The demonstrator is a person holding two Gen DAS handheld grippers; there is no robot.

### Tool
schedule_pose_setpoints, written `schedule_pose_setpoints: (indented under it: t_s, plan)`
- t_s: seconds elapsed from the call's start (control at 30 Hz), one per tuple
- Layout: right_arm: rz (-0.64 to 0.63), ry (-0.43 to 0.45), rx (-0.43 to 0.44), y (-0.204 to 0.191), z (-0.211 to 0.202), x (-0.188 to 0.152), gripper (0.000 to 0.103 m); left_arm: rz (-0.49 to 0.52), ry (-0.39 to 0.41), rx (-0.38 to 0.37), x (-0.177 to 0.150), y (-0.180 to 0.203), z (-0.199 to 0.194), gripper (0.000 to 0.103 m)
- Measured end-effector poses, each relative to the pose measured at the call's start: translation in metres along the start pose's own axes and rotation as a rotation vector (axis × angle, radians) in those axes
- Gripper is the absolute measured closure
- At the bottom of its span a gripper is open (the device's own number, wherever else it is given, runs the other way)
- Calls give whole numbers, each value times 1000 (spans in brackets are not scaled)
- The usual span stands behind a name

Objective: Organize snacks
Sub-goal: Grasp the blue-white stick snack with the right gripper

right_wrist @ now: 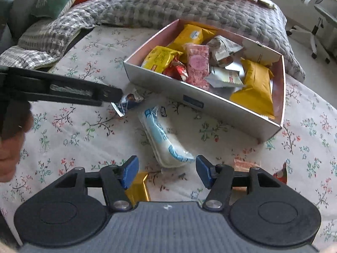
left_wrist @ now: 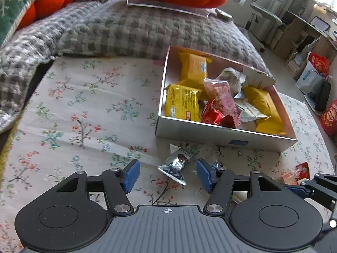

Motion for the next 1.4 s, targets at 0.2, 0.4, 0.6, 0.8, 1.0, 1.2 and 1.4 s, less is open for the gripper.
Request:
schedule_pose_setpoints:
  t_s: [0.2, 0.4, 0.6, 0.8, 1.0, 1.2, 1.4]
  plan:
    - [-77, 30, -3, -9, 9, 0, 49, 25, -41, 34, -5, 6, 22, 44]
    - [-121, 42, -30, -11, 21, 1, 50, 60, -43, 35, -4, 8, 25, 44]
    - [-168, 46, -42, -22, 30, 3, 53, 60, -46, 27, -3, 5, 27, 44]
    - [-158, 18, -46, -21, 37, 5, 75, 32, -42, 10, 0, 0, 24, 44]
    - [-110, -2, -22, -18, 26, 7, 85, 22, -40, -2, 1, -1, 23, 44]
    - [-53, -39, -19, -4, 12, 0, 86, 67, -42, 3, 0, 10, 28, 38]
    - [-1, -26, -36, 14, -1, 0, 87, 114, -46, 26, -2, 18, 37, 36]
Point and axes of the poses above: each gripper's, at about its wrist camera, not at the fingertips, and z roughly the way its jaws point, y to its right, x to its top, the point moved 4 cm from there along z, roughly the way its jaws point, and after that the axes turned 2 degrees about -x, right-handed, at the moved point
